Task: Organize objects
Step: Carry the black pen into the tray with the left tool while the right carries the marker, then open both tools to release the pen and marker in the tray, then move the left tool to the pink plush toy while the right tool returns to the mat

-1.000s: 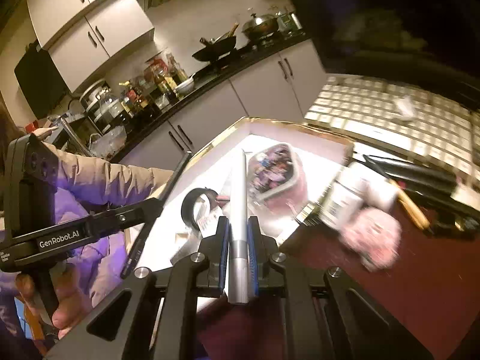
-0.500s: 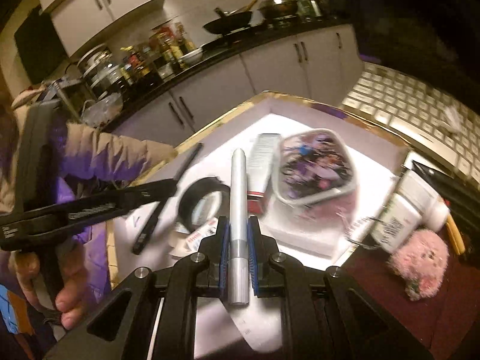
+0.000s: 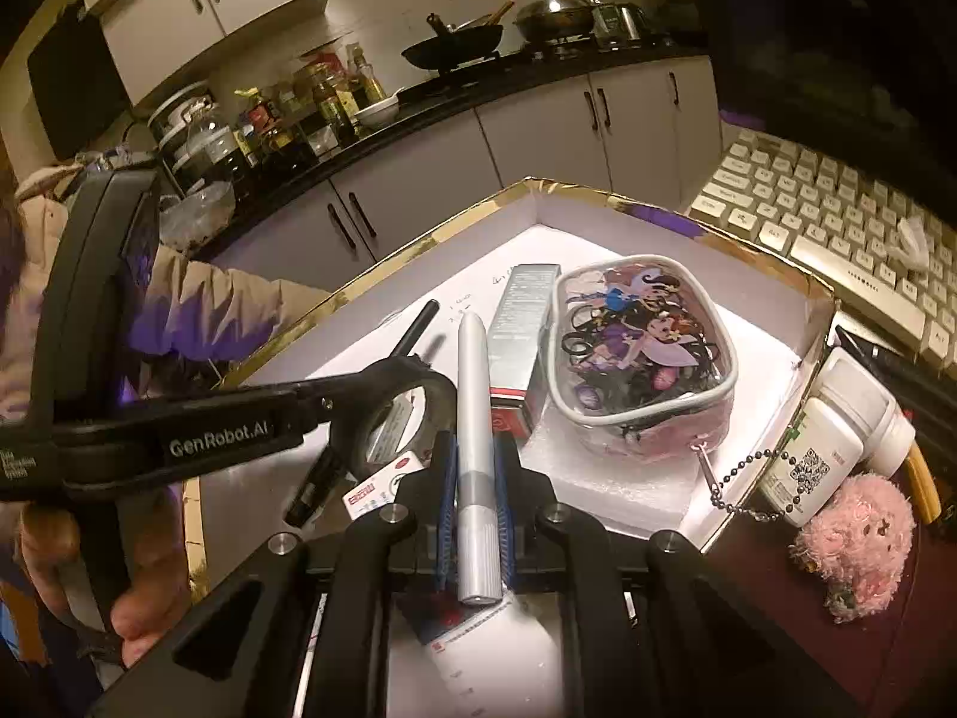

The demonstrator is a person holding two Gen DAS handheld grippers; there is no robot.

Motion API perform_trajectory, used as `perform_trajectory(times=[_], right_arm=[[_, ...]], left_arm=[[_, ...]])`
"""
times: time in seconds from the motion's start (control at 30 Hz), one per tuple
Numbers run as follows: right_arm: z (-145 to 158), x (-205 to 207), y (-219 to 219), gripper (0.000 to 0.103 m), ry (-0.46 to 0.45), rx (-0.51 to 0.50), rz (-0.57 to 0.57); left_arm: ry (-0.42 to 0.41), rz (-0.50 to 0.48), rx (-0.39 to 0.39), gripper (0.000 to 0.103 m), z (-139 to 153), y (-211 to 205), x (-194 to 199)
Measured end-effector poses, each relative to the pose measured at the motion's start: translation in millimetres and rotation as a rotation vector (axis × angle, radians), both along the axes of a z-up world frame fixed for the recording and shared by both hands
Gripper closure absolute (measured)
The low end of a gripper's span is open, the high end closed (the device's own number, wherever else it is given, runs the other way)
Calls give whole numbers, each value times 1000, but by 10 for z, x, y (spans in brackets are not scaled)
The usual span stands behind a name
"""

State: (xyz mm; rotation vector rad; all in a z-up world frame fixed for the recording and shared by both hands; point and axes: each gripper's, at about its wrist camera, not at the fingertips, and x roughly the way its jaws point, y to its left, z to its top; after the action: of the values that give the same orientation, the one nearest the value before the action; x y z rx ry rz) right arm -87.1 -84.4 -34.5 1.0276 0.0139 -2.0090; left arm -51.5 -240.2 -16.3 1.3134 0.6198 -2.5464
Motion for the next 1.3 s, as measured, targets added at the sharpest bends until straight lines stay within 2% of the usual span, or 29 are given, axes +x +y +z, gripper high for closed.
perform_trajectory(times=[0.07, 0.13, 0.2, 0.27, 0.33, 0.37, 0.4, 0.5, 0.6, 0.8, 0.93, 1.03, 1.1, 1.2, 1.3], right_arm=[[-15, -22, 6, 92, -22, -10, 1], [-6, -14, 14, 91, -29, -17, 0], [26, -7, 31, 91, -35, -49, 9], [68, 11, 54, 90, -32, -78, 18], [115, 46, 61, 73, -19, -84, 30], [129, 58, 77, 54, -19, -87, 32], [167, 79, 120, 48, -17, -99, 29], [280, 143, 302, 48, 10, -112, 33], [340, 132, 609, 48, 41, -108, -44], [135, -7, 1529, 48, -41, -105, -238], [-63, -23, 1862, 48, -73, -76, -315], [-167, 29, 1966, 48, -106, -61, -331], [-209, 81, 2044, 48, -108, -64, -348], [-273, 96, 2155, 48, -131, -76, -369], [-237, 163, 2172, 48, -85, -27, -409]], left_arm=[[24, 10, -2, 95, 33, -5, 25], [48, 26, -14, 89, 74, -22, 56], [78, 55, -21, 69, 122, -56, 95], [133, 81, -4, 67, 208, -98, 175], [183, 87, 1, 64, 307, -98, 245], [204, 86, -3, 64, 355, -78, 274], [228, 80, -8, 64, 413, -36, 305], [269, 44, -15, 64, 526, 134, 353], [290, -17, 17, 64, 571, 360, 351], [261, -195, 46, 64, 534, 1025, 241], [193, -311, 110, 64, 394, 1413, 128], [141, -333, 150, 64, 294, 1595, 31], [100, -351, 136, 60, 217, 1733, -67], [68, -368, 109, 60, 138, 1887, -189], [38, -386, 77, 60, 74, 2024, -333]])
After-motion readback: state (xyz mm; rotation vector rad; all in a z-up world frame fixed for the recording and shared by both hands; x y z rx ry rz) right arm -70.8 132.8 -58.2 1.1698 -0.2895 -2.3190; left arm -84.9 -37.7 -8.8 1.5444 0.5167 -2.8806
